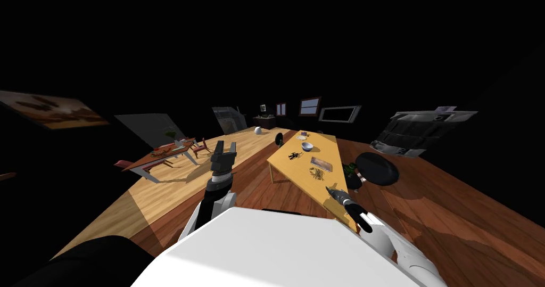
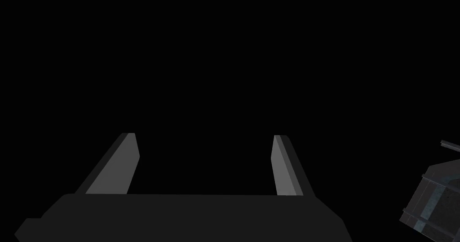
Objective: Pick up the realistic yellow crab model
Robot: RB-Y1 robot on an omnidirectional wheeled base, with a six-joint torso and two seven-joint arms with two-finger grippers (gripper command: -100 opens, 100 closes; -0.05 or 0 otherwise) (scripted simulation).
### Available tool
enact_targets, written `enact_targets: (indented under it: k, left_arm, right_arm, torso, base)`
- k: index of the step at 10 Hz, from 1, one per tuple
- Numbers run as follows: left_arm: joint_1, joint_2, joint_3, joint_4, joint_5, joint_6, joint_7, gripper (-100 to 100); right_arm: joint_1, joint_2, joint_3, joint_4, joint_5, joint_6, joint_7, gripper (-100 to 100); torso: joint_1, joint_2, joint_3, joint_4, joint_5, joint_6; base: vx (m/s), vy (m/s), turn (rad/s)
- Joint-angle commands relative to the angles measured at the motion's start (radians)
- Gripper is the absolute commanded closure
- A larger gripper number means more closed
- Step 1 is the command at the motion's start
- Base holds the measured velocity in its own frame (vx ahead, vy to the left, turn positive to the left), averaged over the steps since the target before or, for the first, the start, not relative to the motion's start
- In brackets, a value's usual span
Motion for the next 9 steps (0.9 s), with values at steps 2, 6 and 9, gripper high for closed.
enact_targets:
  k: [2, 6, 9]
  left_arm:
    - [0.000, 0.000, 0.000, 0.000, 0.000, 0.000, 0.000, 0]
    - [0.000, 0.000, 0.000, 0.000, 0.000, 0.000, 0.000, 0]
    - [0.000, 0.000, 0.000, 0.000, 0.000, 0.000, 0.000, 0]
  right_arm:
    - [-0.018, -0.024, 0.019, 0.063, 0.016, -0.004, 0.031, -100]
    - [-0.047, -0.089, 0.071, 0.181, 0.049, -0.003, 0.097, -100]
    - [-0.068, -0.142, 0.113, 0.276, 0.074, -0.003, 0.148, -100]
  torso:
    - [0.001, 0.000, 0.000, 0.000, 0.000, -0.001]
    - [0.002, -0.001, 0.000, 0.000, 0.001, 0.000]
    - [0.002, -0.003, -0.002, -0.001, 0.001, 0.000]
  base:
    - [0.057, 0.084, 0.122]
    - [0.074, 0.108, 0.150]
    - [0.103, 0.106, 0.189]
